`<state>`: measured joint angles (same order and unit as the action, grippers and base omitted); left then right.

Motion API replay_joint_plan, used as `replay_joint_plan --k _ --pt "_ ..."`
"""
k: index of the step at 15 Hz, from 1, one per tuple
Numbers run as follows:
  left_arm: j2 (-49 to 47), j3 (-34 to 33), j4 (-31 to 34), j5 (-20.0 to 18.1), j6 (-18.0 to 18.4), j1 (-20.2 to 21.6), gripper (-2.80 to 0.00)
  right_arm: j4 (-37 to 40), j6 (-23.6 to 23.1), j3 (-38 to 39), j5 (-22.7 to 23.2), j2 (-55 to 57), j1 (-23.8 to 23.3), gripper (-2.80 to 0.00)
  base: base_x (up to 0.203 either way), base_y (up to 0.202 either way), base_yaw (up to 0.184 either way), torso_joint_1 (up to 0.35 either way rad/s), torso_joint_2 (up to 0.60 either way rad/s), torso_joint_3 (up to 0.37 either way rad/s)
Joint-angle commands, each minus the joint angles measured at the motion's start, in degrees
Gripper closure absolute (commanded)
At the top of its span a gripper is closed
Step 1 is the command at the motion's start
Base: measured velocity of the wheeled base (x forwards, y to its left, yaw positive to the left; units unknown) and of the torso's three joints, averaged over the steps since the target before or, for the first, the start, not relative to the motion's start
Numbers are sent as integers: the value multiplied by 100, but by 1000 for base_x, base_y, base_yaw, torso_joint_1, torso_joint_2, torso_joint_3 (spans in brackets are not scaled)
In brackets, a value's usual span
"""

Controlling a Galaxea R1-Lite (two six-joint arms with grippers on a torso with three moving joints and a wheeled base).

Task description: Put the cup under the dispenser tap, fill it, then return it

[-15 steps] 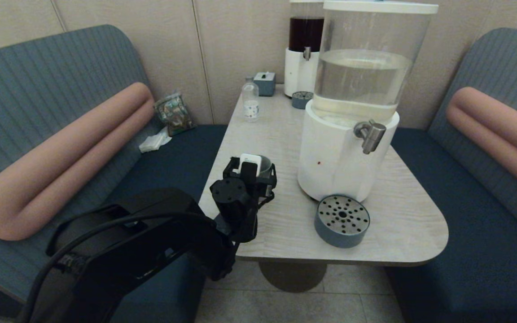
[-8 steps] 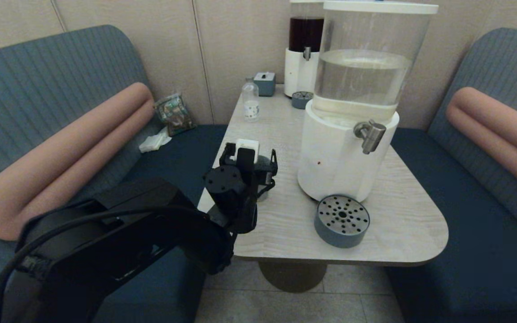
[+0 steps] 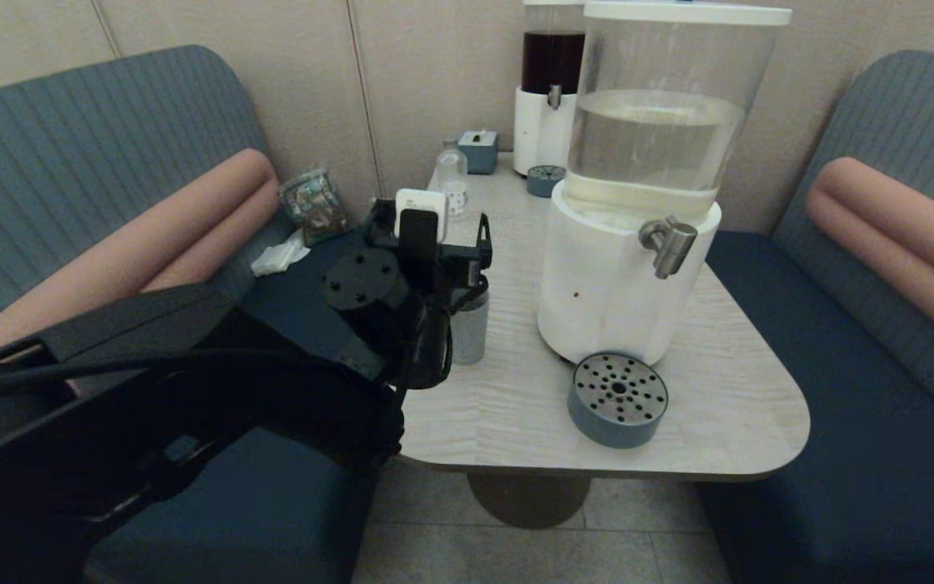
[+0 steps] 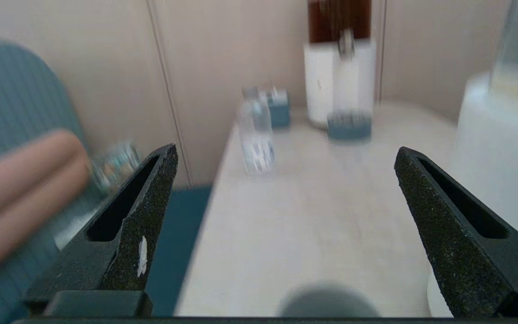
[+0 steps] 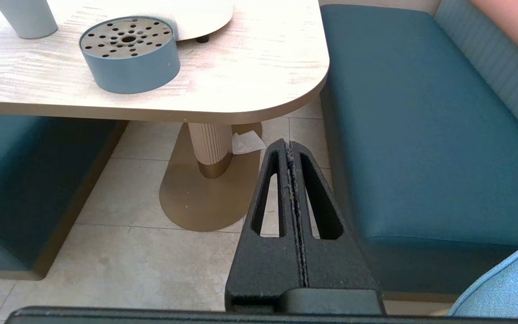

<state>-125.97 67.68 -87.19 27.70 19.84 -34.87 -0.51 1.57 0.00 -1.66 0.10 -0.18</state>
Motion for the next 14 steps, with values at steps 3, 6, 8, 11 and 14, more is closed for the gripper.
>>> replay_joint_plan --k 3,6,8,11,14 --pt "948 -276 -48 -1 155 7 -280 -2 1 0 -1 -1 1 0 0 0 0 0 0 0" --pt "1793 -811 -18 -111 233 19 -280 -2 1 0 -1 -1 1 0 0 0 0 0 0 0" --pt "2438 -1207 176 -210 250 55 -280 -2 1 0 -1 -1 1 0 0 0 0 0 0 0" --pt "3376 -1725 586 -222 263 128 -280 -2 1 0 -1 -1 1 0 0 0 0 0 0 0" --pt "4299 -2151 934 -73 295 254 0 -2 1 0 -1 -1 1 0 0 0 0 0 0 0"
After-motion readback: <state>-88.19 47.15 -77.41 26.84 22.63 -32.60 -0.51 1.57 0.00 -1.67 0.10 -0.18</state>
